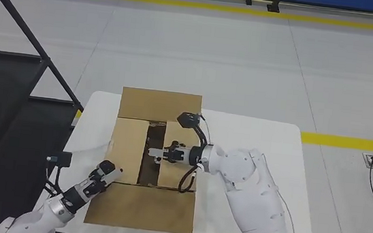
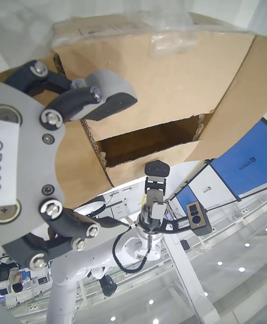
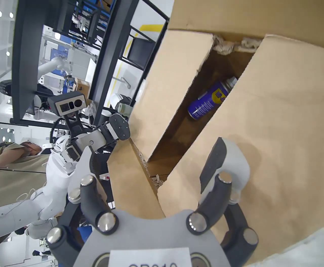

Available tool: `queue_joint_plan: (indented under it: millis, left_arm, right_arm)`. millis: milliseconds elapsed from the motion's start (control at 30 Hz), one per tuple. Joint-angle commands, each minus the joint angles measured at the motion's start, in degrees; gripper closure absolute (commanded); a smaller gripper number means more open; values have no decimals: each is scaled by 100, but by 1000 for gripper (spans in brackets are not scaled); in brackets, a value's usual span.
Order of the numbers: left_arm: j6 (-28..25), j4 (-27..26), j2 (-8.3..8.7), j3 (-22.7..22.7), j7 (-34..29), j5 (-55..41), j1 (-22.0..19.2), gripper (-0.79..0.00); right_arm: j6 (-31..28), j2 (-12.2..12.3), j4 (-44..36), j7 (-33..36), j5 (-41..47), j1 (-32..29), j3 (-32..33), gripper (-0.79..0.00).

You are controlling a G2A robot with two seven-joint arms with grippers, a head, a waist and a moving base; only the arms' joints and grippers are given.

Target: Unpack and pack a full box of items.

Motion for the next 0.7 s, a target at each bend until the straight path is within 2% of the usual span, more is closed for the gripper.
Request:
queue_joint_plan:
  millis: [0,100,267,467,567,667]
  left_arm:
    - [-125,-44,18,-302,27,-124,225,-785]
    - [-307,-24,37,-721,64,-250,606,-785]
    - [-684,292,65,-1185,-191,-388,1193,-785]
    - [-1199,702,142,-1151,-1280,-450,1406,-785]
    - [-1560,680,188,-1031,-1847,-401,1422,-785]
    - [-1907,576,236,-853,-2375,-390,1418,-785]
  right_arm:
    - [75,14,-35,-247,-52,34,48,-785]
    - [169,14,74,-693,-39,166,80,-785]
    - [316,5,760,-1544,-161,622,137,-785]
    - [348,-9,879,-1688,-102,678,118,-785]
    - [348,-9,879,-1688,-102,678,118,-785]
    - [469,1,788,-2075,-85,549,169,-785]
